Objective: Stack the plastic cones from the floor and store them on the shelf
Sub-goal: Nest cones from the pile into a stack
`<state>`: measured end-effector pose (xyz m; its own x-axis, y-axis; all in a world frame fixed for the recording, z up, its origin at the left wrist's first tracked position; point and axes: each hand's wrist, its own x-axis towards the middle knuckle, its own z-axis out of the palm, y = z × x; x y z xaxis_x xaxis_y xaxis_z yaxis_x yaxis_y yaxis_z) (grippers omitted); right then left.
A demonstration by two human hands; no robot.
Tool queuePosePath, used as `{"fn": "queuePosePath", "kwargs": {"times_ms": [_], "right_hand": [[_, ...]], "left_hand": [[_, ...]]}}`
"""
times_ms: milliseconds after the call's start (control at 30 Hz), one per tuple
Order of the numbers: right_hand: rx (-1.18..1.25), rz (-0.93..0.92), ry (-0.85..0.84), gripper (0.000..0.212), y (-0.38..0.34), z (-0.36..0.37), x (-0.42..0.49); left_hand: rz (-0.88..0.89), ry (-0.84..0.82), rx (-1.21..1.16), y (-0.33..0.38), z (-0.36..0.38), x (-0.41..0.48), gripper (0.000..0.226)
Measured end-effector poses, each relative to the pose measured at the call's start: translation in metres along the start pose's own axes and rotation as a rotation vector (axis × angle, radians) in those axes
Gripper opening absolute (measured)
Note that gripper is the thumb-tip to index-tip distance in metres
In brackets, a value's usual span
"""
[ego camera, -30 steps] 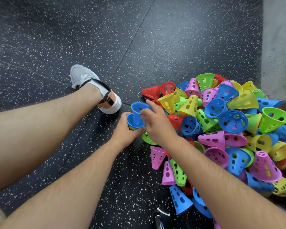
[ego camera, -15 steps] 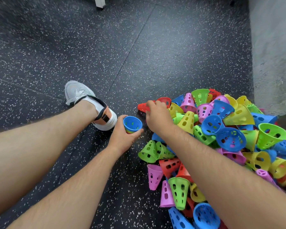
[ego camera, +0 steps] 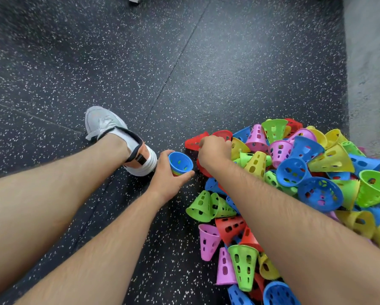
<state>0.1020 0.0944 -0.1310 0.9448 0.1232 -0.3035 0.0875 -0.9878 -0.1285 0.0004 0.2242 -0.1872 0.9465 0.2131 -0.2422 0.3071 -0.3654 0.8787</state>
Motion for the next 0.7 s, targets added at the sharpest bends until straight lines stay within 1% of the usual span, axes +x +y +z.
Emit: {"fn": "queuePosePath", "kwargs": {"times_ms": [100, 233, 333, 400, 500, 600, 667, 700], "right_hand": [[0.208, -0.011, 0.108, 0.024, 0.003, -0.002, -0.007], [0.546, -0.086, 0.278, 0.03, 0.007, -0.016, -0.029], [0.612, -0.222, 0.411, 0.036, 0.013, -0.017, -0.045], [0.564, -0.317, 0.452, 0.032, 0.016, -0.012, -0.05], [0.482, -0.394, 0.371, 0.026, 0.019, -0.001, -0.056], [0.527, -0.426, 0.212, 0.021, 0.017, 0.01, -0.064], [0.484, -0.441, 0.071, 0.025, 0.015, 0.013, -0.067], [0.444, -0.442, 0.039, 0.028, 0.014, 0.012, -0.067]], "left_hand": [[-0.003, -0.008, 0.003, -0.002, 0.001, 0.0, 0.076], [-0.024, -0.006, 0.0, 0.0, 0.001, 0.0, 0.077], [-0.016, -0.008, 0.013, 0.006, 0.002, -0.002, 0.076], [-0.009, -0.008, 0.016, 0.008, 0.003, -0.003, 0.077], [-0.012, -0.006, -0.002, 0.005, 0.003, -0.002, 0.079], [-0.016, -0.019, -0.05, 0.007, 0.001, -0.001, 0.083], [-0.012, -0.026, -0.068, 0.009, 0.0, -0.001, 0.083], [-0.01, -0.024, -0.075, 0.009, 0.0, -0.001, 0.082]]}}
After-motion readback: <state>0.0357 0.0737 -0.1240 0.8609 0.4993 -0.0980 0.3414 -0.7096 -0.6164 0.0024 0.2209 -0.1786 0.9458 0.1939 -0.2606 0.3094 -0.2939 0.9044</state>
